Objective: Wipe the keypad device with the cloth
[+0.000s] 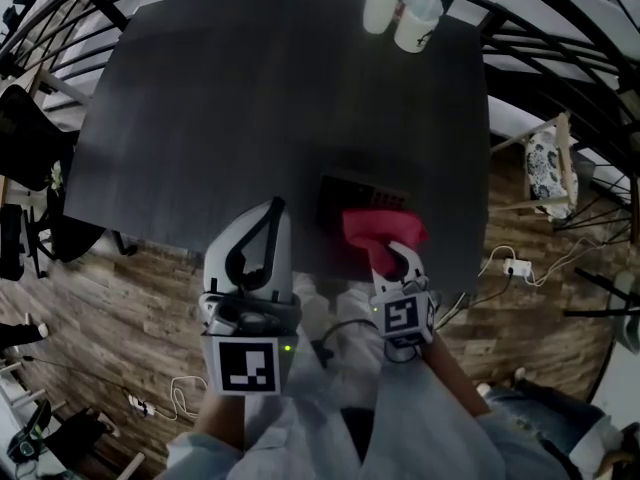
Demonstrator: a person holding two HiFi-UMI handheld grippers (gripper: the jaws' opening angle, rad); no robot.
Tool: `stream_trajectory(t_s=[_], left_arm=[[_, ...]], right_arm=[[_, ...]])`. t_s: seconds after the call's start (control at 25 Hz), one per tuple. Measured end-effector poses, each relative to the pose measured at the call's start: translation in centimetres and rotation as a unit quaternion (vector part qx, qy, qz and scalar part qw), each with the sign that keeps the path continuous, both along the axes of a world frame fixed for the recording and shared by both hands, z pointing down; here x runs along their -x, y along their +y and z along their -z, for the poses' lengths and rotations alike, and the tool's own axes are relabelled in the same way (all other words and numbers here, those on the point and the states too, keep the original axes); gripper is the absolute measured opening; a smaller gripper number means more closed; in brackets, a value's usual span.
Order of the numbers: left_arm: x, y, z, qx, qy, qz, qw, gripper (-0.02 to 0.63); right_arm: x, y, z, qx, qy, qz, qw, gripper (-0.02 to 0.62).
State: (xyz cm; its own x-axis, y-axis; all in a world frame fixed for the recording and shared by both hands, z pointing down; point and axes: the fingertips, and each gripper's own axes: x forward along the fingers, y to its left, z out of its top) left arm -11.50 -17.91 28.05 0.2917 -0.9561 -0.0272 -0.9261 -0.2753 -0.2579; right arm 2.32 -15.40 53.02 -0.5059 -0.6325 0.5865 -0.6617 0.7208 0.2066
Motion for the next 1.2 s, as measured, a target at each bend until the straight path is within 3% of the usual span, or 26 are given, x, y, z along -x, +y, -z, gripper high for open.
stream_trajectory(t_s=[0.16,0.32,0.48,0.6,0.8,0.96,1.08,1.2], left_arm=[[-0.2,-0.1,0.4,-0.007,0.001,-0.001,1.0,0.003],[-0.2,-0.1,0.8,-0.012,0.004,-0.001,0.9999,0.003],[0.1,0.0,1.2,-0.018,0.005,0.003,0.9998,0.003],[0.3,0.1,1.3,-0.02,0.004,0.004,0.9998,0.003],[0.3,0.3,1.5,-0.021,0.003,0.007,0.9998,0.003],[0.6,0.6,1.5,-0.022,-0.001,0.007,0.9997,0.003],[0.8,0.7,1.6,-0.022,0.0,0.009,0.9997,0.003],[0.8,0.7,1.6,-0.022,0.003,0.008,0.9997,0.003]], right_arm=[[-1.3,-0.6,3.0,-0.002,-0.018,-0.032,0.999,0.041],[-1.6,-2.2,8.5,-0.071,-0.03,-0.031,0.997,0.041],[-0.6,-4.7,13.4,-0.137,-0.007,-0.007,0.99,0.041],[1.8,-6.7,15.1,-0.18,0.025,0.041,0.982,0.041],[6.0,-8.9,14.5,-0.214,0.067,0.111,0.968,0.041],[8.3,-9.0,11.8,-0.22,0.132,0.157,0.954,0.041],[8.6,-8.8,10.4,-0.223,0.161,0.175,0.945,0.041],[7.7,-8.9,10.0,-0.222,0.168,0.167,0.946,0.041]])
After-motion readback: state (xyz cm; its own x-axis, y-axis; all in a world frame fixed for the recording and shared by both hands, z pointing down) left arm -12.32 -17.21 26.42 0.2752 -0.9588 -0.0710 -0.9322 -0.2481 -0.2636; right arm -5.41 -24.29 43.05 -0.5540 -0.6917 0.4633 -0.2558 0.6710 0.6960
